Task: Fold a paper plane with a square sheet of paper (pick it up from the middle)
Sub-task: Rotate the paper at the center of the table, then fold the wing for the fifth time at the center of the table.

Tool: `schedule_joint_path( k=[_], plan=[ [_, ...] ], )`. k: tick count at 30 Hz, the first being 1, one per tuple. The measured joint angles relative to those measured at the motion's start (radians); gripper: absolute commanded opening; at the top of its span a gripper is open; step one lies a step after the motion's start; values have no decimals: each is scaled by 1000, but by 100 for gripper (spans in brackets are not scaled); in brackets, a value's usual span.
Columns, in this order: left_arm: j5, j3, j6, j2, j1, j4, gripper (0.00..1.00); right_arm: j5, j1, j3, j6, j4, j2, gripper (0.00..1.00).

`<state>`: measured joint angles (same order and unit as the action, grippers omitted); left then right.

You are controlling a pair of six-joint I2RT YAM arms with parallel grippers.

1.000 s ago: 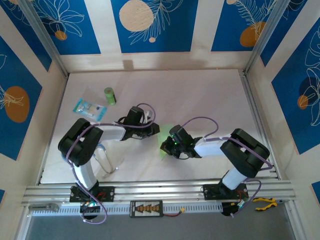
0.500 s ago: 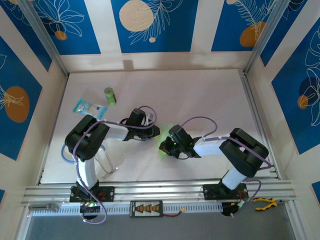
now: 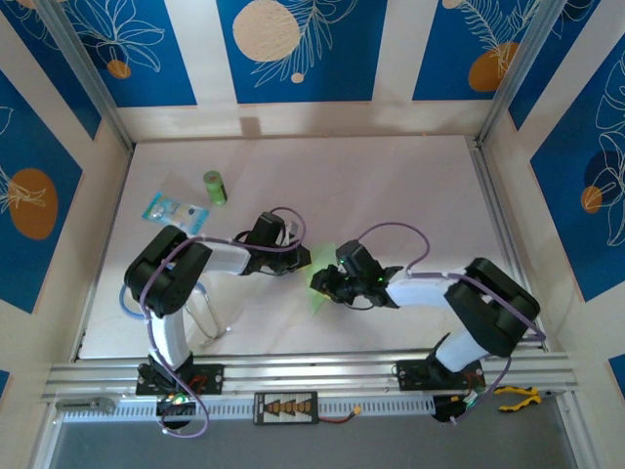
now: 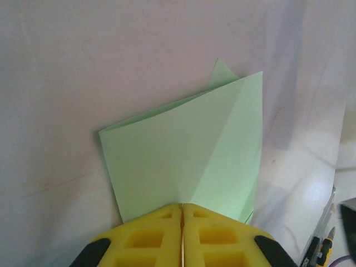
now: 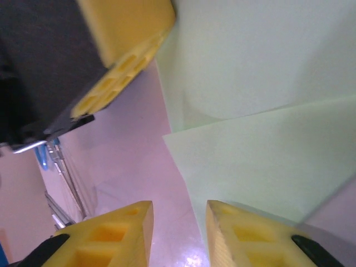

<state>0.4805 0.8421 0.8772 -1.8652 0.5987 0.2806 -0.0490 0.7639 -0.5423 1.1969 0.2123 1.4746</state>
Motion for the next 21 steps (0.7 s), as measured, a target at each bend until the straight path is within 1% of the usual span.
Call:
schedule_joint_path(
  k=[5, 9, 14, 18, 21],
  plan=[
    [-2, -1, -7, 1, 0, 0, 9, 15, -74, 32, -23, -50, -107, 32],
    [-3, -1, -18, 4, 0, -5, 9, 9, -153, 69, -42, -84, -148, 32],
    [-3, -2, -39, 6, 0, -11, 9, -32, -238, 74, -76, -125, -152, 33],
    [-2, -1, -51, 6, 0, -14, 9, -76, -277, 74, -98, -121, -141, 33],
    [-2, 2, -63, 6, 0, -23, 9, -116, -293, 72, -111, -104, -103, 33]
  ],
)
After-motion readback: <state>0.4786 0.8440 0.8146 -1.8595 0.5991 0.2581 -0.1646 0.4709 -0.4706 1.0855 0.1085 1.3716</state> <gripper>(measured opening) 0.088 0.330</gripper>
